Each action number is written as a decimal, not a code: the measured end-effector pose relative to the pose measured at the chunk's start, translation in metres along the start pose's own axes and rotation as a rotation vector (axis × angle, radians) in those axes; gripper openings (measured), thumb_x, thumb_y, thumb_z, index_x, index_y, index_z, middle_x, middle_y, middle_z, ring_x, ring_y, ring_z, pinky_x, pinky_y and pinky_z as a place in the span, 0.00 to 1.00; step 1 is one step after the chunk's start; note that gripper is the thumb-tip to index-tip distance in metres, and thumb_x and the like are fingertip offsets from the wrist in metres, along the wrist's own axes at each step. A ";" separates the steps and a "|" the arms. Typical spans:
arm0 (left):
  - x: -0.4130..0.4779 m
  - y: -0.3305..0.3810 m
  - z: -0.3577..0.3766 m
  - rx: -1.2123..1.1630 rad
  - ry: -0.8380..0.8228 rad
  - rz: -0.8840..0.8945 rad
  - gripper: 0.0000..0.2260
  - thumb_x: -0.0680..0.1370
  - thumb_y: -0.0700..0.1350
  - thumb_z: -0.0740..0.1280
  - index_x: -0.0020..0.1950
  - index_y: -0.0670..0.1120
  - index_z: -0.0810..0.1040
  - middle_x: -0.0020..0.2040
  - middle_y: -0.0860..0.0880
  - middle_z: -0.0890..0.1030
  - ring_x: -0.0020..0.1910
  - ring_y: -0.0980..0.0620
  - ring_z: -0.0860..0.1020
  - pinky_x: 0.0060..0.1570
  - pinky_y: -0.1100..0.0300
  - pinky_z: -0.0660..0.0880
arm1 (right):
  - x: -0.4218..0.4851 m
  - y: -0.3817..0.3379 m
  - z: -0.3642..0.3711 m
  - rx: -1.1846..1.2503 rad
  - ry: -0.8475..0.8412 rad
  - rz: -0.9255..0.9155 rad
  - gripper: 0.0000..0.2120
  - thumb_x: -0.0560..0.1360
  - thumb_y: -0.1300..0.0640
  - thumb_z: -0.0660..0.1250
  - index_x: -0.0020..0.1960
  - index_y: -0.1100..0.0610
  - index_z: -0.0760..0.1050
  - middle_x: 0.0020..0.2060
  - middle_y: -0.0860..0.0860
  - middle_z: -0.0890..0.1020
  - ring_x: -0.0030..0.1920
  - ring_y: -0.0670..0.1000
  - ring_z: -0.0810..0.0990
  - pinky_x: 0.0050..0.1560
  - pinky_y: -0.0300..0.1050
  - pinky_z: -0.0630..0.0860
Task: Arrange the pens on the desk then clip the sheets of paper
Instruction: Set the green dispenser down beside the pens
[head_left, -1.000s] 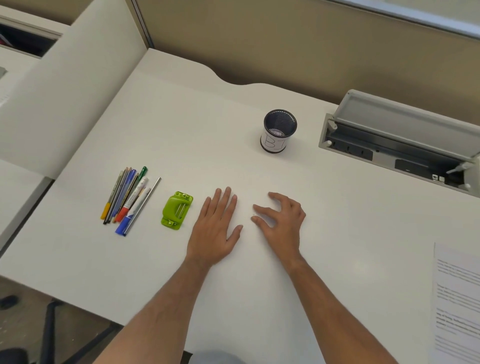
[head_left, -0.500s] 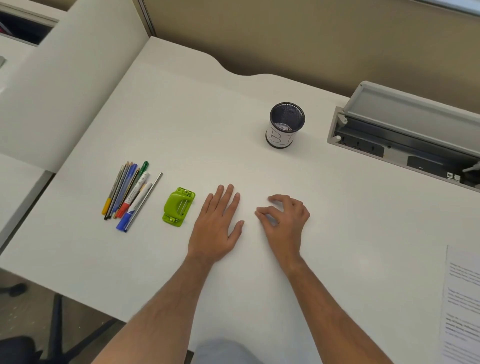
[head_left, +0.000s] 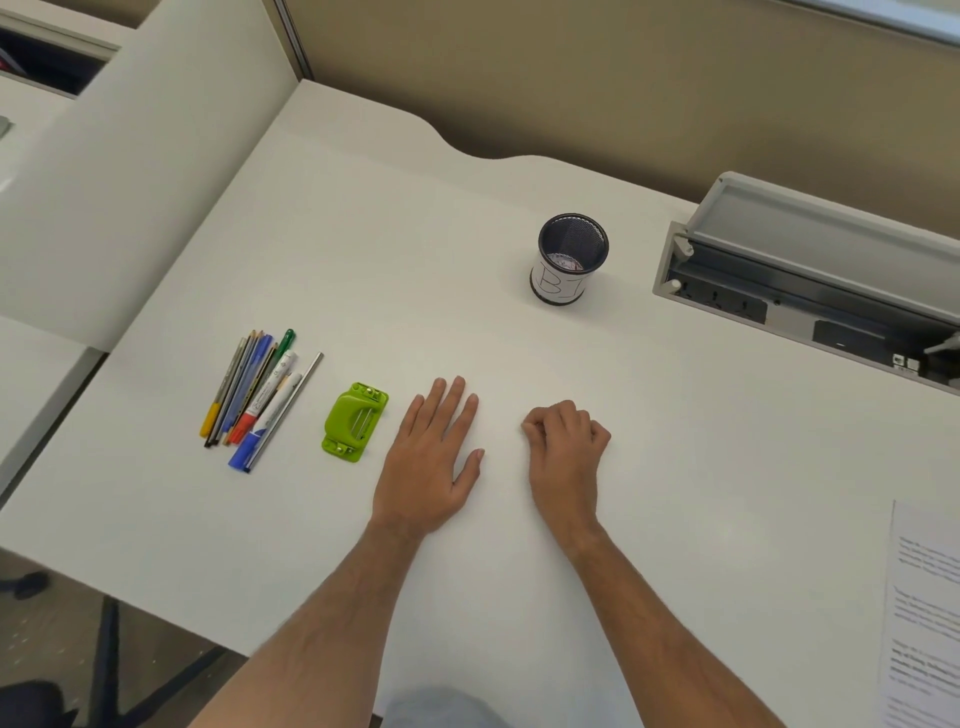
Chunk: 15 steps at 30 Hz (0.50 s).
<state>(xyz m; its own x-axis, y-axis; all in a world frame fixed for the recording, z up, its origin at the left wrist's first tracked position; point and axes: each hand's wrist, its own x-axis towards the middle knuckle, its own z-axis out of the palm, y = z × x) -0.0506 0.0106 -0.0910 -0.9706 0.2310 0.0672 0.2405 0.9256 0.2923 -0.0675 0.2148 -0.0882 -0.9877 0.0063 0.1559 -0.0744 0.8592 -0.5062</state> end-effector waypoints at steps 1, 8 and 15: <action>0.000 0.000 0.000 -0.003 0.000 -0.001 0.30 0.87 0.56 0.58 0.88 0.48 0.58 0.90 0.48 0.53 0.90 0.46 0.50 0.87 0.44 0.56 | 0.001 0.000 -0.002 0.102 0.005 0.068 0.10 0.85 0.61 0.65 0.50 0.47 0.74 0.49 0.43 0.76 0.48 0.50 0.75 0.63 0.43 0.64; -0.001 -0.001 0.002 -0.011 0.007 0.002 0.30 0.87 0.55 0.59 0.88 0.48 0.59 0.90 0.49 0.54 0.90 0.47 0.51 0.87 0.44 0.57 | 0.001 -0.005 -0.012 0.319 0.025 0.191 0.10 0.84 0.63 0.67 0.49 0.49 0.75 0.48 0.40 0.76 0.48 0.50 0.77 0.64 0.40 0.66; -0.001 -0.003 0.004 -0.029 0.008 0.000 0.30 0.87 0.55 0.59 0.88 0.50 0.58 0.90 0.50 0.52 0.90 0.48 0.50 0.87 0.45 0.56 | 0.038 -0.019 -0.034 0.562 0.147 0.216 0.08 0.83 0.62 0.69 0.49 0.50 0.79 0.47 0.43 0.76 0.46 0.49 0.79 0.51 0.61 0.79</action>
<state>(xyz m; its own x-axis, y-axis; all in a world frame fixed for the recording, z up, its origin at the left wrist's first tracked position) -0.0507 0.0091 -0.0960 -0.9708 0.2279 0.0751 0.2399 0.9167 0.3196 -0.0991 0.2161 -0.0433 -0.9624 0.2546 0.0945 0.0250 0.4296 -0.9027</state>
